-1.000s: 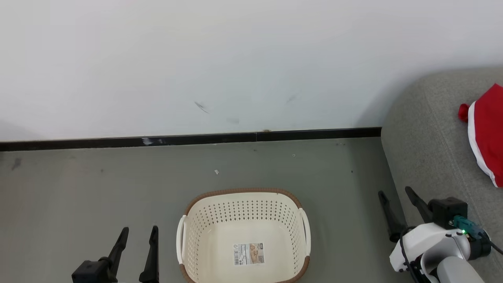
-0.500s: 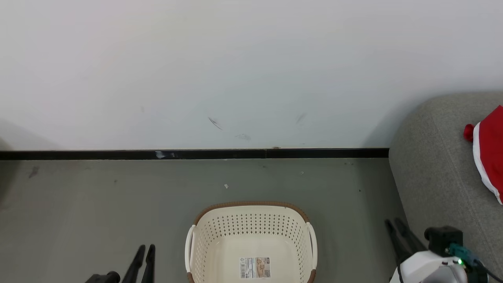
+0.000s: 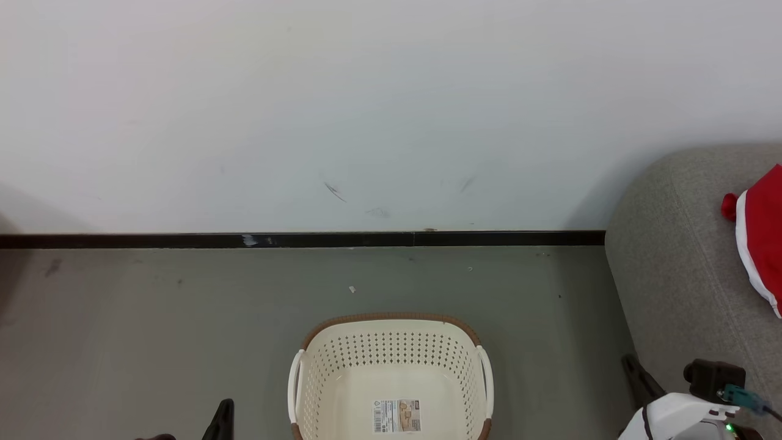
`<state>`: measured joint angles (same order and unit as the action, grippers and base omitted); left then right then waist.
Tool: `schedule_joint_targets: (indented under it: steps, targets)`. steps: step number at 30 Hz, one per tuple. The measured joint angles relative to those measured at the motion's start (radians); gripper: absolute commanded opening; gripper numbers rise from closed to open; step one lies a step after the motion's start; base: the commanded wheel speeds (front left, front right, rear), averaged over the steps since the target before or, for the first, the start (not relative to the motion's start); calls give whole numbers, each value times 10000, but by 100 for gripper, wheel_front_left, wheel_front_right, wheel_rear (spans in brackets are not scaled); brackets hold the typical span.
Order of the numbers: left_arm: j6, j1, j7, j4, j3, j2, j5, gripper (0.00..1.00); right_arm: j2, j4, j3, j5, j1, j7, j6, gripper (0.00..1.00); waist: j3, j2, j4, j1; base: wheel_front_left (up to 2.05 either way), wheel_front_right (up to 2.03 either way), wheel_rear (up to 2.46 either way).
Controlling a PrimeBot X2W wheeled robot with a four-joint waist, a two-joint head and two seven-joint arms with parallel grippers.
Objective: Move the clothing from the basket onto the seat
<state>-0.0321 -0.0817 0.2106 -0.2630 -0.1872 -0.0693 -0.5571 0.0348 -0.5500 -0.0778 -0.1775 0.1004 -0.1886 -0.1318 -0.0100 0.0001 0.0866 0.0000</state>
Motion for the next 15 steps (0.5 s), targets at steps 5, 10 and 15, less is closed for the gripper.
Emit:
schedule_joint_targets:
  steps: [5, 10, 15]
  targets:
    - [15, 52, -178, -13, 132, 17, -629, 0, 0, -4, -169, -765, 102, 345, 0, 0, -1, 0, -29, 1, 0, 0, 0]
    - [184, 107, -345, -23, 291, 35, -1164, 0, 0, 4, -368, -1496, 132, 685, 0, 0, -5, 0, -86, 15, 0, 0, 0]
    - [263, 141, -525, -27, 464, 56, -1726, 0, 0, 42, -479, -2238, 230, 999, 0, 0, -17, 0, -159, 53, 0, 0, 0]
